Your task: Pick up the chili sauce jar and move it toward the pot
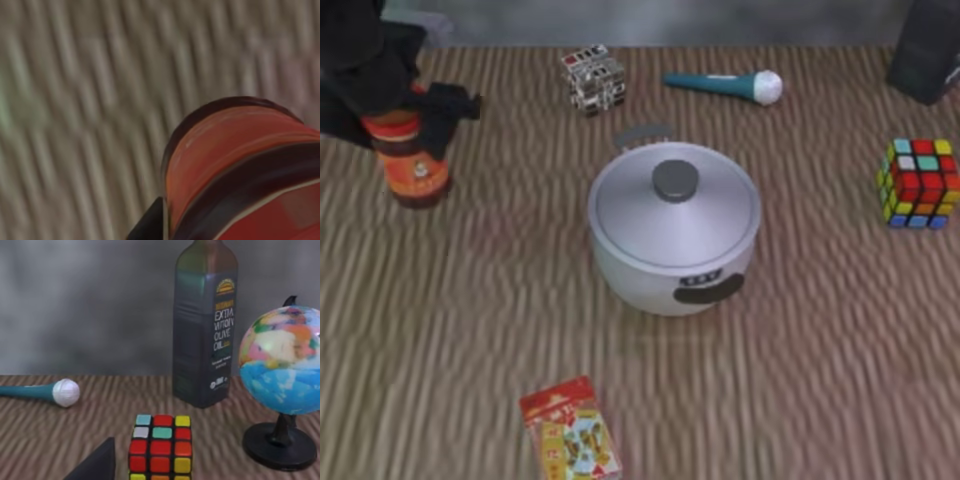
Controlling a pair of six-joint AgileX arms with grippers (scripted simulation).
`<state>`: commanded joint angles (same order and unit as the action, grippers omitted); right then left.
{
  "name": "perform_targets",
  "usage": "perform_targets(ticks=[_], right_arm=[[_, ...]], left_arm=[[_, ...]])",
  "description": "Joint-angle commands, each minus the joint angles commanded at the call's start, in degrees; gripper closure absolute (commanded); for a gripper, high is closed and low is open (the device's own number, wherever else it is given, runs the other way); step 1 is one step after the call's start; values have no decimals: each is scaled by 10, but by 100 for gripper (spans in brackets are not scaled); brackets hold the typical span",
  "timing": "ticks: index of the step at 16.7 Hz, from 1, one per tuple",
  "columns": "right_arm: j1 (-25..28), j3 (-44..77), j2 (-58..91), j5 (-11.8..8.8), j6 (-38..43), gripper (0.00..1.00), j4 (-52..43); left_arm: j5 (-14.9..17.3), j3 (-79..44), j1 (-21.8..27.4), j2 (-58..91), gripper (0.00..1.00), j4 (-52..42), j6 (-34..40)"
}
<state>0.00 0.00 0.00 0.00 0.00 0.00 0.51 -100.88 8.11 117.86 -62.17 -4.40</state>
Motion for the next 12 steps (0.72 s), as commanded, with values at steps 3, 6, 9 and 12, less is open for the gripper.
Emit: perform_targets(ticks=[3,6,9,12], right_arm=[[0,0,0,0,0,0,0],[0,0,0,0,0,0,0],[0,0,0,0,0,0,0],[0,0,0,0,0,0,0]], left_arm=[[-24,66,52,-21,100,45,122],[-43,115,91,-41,100,82,197],[-49,131,103,-48,100,95,217],[-48,130,100,-46,100,94,216]])
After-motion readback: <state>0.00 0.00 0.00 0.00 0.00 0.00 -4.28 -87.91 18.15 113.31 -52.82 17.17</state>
